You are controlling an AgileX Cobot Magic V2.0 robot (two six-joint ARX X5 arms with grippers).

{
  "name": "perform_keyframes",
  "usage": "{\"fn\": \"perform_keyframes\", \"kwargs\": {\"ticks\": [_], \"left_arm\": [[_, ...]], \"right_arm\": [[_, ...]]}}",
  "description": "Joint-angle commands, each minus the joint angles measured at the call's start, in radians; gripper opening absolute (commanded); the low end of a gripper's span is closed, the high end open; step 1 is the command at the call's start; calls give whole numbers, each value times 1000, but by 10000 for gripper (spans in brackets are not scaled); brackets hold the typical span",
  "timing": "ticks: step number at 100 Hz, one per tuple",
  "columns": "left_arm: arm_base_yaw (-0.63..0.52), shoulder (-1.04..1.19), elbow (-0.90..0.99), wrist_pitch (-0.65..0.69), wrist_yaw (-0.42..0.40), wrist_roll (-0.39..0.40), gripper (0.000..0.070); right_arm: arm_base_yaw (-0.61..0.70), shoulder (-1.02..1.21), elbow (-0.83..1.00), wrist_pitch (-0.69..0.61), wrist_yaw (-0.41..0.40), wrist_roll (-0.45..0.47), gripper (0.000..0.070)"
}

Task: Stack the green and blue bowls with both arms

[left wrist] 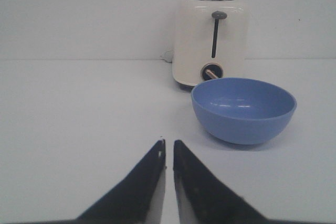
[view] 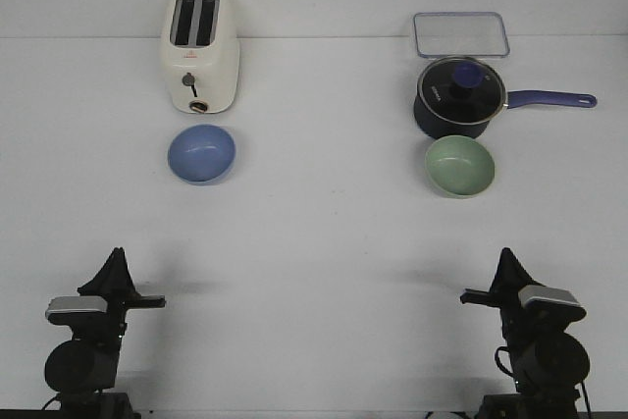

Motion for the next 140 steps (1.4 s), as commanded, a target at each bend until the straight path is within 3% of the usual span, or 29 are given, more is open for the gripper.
{"fn": "perform_keyframes", "kwargs": {"ticks": [1,13,17,23,33,37,41,59,87,102,107,115,119,129,140], "left_arm": [[0,-2,-20,15,3,-1,15],[0,-2,-20,15,3,-1,15],[0,-2,-20,15,3,-1,15],[0,-2,-20,15,3,-1,15],[0,-2,-20,15,3,-1,15],[0,-2,-20,15,3,-1,15],[0,-2,-20,15,3,-1,15],[0,-2,-20,15,3,-1,15],[0,-2,-20,15,3,-1,15],[0,-2,-20,15,3,-1,15],[0,-2,-20,15,3,-1,15],[0,-2,-20,15,3,-1,15],[0,-2,-20,15,3,-1,15],[0,-2,-20,15,3,-1,15],[0,-2,-20,15,3,-1,15]], "right_arm": [[0,90,80,-31,15,48,0],[-1,286,238,-94,30,22,0],[-1,352,288,-105,29,2,29],[-1,445,360,-124,28,-10,151],[-1,603,469,-158,29,-23,436],[-3,665,507,-166,30,-40,498],[-9,727,541,-168,31,-51,515],[-60,993,669,-169,20,-67,514],[-160,1387,853,-174,-103,-93,514],[-176,1534,938,-184,-110,-107,503],[-177,1564,956,-184,-109,-107,437],[-177,1592,972,-183,-121,-108,174],[-177,1597,973,-183,-133,-114,87],[-177,1602,975,-186,-135,-116,3],[-179,1592,988,-216,-139,-118,0]]}}
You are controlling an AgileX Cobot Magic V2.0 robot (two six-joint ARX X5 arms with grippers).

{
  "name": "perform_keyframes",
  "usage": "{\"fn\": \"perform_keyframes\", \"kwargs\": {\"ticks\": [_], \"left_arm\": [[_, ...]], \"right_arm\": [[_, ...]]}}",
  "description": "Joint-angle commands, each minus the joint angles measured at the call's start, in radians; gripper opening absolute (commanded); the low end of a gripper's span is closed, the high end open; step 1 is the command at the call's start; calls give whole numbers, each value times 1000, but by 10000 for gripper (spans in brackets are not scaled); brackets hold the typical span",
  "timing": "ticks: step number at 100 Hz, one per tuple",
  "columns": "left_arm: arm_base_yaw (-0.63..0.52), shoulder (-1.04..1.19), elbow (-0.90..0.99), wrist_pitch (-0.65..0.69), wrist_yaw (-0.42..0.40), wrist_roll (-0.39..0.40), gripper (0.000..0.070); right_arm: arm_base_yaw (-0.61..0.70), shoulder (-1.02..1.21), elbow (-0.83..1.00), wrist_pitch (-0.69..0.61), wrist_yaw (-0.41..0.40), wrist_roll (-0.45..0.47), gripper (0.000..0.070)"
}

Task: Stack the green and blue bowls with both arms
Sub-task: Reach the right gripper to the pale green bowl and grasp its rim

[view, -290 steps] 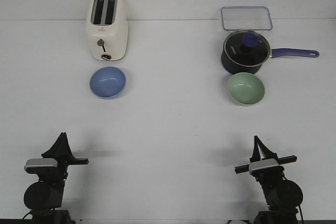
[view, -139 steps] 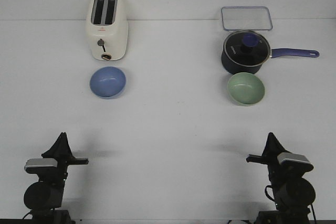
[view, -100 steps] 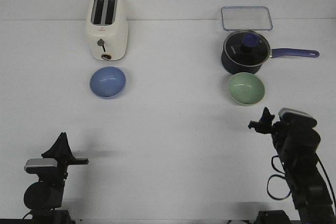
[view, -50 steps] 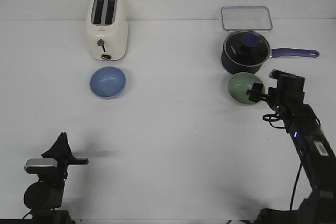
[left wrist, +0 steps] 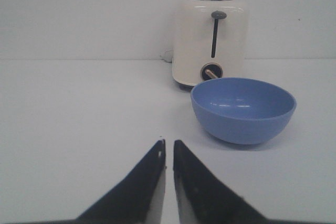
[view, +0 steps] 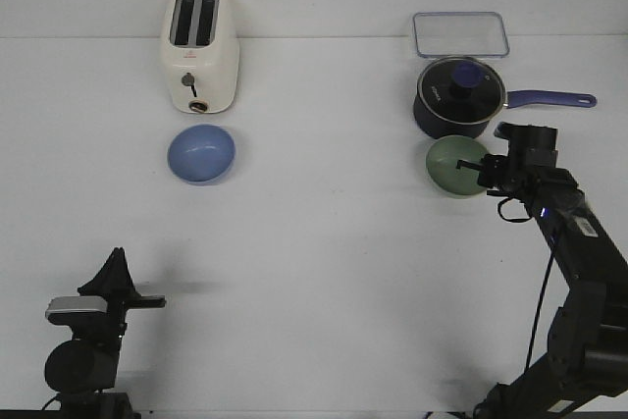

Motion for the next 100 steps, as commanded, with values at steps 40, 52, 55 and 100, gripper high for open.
{"fn": "perform_keyframes", "kwargs": {"ticks": [40,52,55,100], "left_arm": [[0,-2,-20,15,3,-1,15],[0,-2,-20,15,3,-1,15],[0,-2,-20,15,3,-1,15],[0,-2,-20,15,4,-7,15]], "right_arm": [[6,-301,55,-197,-182,-28,0],[58,-423,22,-248,-185,-29,0],[76,-457,2,-251,-185,-29,0],[504,-703,-304,-294,-166,73,0]]}}
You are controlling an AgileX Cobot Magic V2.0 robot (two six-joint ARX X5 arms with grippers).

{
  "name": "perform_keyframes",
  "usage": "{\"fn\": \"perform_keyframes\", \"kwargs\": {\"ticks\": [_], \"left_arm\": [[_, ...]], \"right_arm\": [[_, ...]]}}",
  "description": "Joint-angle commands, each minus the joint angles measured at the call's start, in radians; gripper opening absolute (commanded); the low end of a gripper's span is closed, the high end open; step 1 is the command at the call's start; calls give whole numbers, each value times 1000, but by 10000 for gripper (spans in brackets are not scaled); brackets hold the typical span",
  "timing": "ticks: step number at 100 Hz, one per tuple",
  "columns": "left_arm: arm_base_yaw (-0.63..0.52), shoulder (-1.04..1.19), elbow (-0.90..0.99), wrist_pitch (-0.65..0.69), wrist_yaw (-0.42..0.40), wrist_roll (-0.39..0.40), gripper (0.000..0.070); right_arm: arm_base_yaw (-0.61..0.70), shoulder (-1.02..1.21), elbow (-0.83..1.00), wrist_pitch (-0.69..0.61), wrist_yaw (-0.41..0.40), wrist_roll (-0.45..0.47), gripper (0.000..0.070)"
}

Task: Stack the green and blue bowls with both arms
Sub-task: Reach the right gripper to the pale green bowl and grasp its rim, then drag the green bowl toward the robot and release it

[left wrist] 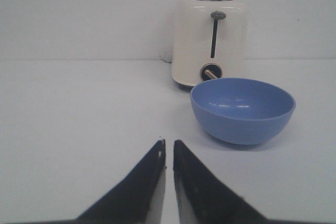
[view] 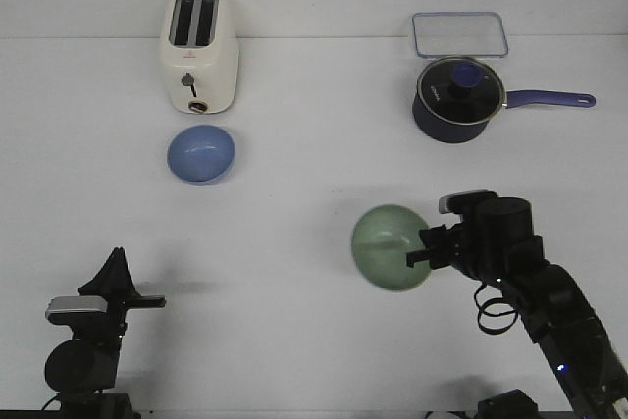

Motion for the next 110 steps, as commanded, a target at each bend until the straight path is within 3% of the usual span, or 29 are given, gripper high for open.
{"fn": "perform_keyframes", "kwargs": {"ticks": [1,17,38,76,81,94,102,110], "left_arm": [[0,-2,-20,15,4,-6,15],[0,-2,-20,15,4,-121,15],[0,-2,-16,16,4,-295,14],[0,-2,18,21,5,-539,12],[0,-2,27,19,8,-566,12],[0,5,68,-3,20,-589,13],[0,23,111,-37,26,-589,13],[0,67,168,-82,26,-587,13]], "right_arm": [[66,15,-17,20,12,49,0],[216,53,-82,97,106,90,0],[332,147,-106,134,161,104,0],[395,270,-106,142,213,66,8],[395,270,-106,143,213,52,51],[393,259,-105,145,211,48,292],[381,229,-97,138,207,48,347],[367,178,-84,140,206,48,352]]}}
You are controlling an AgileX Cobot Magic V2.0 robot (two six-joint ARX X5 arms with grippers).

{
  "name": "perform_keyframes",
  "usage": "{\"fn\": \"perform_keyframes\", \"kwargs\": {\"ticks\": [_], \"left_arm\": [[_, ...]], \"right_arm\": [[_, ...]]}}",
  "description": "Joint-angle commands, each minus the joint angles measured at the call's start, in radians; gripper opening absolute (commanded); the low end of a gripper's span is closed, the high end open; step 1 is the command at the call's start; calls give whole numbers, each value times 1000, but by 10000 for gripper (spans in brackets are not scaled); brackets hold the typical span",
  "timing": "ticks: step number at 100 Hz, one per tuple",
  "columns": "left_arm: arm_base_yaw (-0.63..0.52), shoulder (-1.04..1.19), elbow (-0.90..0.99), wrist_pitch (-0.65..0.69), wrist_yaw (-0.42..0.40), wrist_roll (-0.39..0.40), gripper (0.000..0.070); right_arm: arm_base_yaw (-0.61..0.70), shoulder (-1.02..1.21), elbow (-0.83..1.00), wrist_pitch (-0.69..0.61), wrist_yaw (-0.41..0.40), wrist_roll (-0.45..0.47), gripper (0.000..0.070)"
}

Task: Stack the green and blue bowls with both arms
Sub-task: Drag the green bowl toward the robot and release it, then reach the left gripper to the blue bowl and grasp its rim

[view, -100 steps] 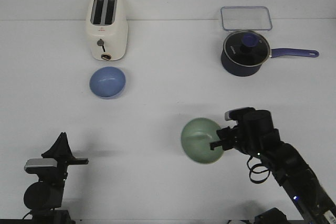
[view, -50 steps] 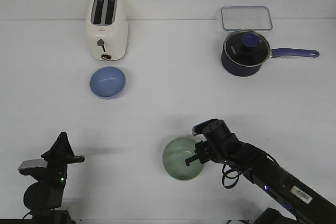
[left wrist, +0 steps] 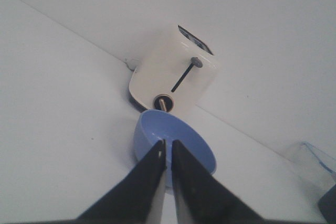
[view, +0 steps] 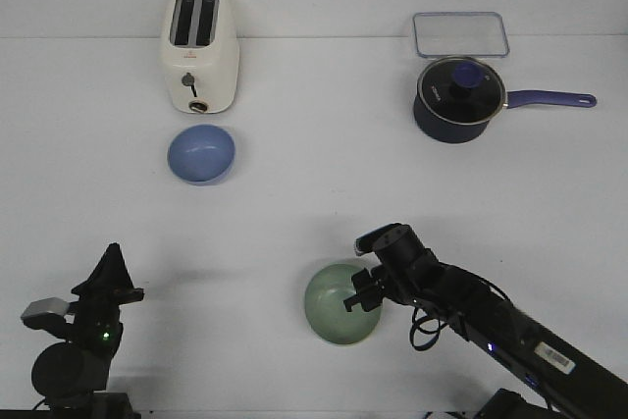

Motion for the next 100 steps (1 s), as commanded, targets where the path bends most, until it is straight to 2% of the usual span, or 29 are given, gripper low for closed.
{"fn": "perform_keyframes", "kwargs": {"ticks": [1,19,36,52,57,73,82,89,100], "left_arm": [[0,35,48,-21,1,-8,13],[0,266,205,-71,3,59,13],[0,614,406,-118,8,163,12],[0,971,624,-183,110,219,23],[0,1070,690,-199,145,229,83],[0,1342,881,-243,168,265,440],[1,1457,966,-273,167,287,518],[1,1543,1033,-304,167,296,542],[1,1658,1123,-347,167,316,543]], "right_arm": [[-3,-45,31,9,0,-11,352],[-58,-177,77,17,0,-31,351],[-112,-276,83,24,-2,-34,351],[-127,-311,83,0,-3,-40,351],[-128,-314,83,-8,-3,-43,351],[-128,-314,83,-15,-4,-46,351],[-128,-314,83,-15,-5,-46,351],[-128,-314,83,-16,-4,-54,351],[-128,-314,83,-16,-4,-61,351]]}}
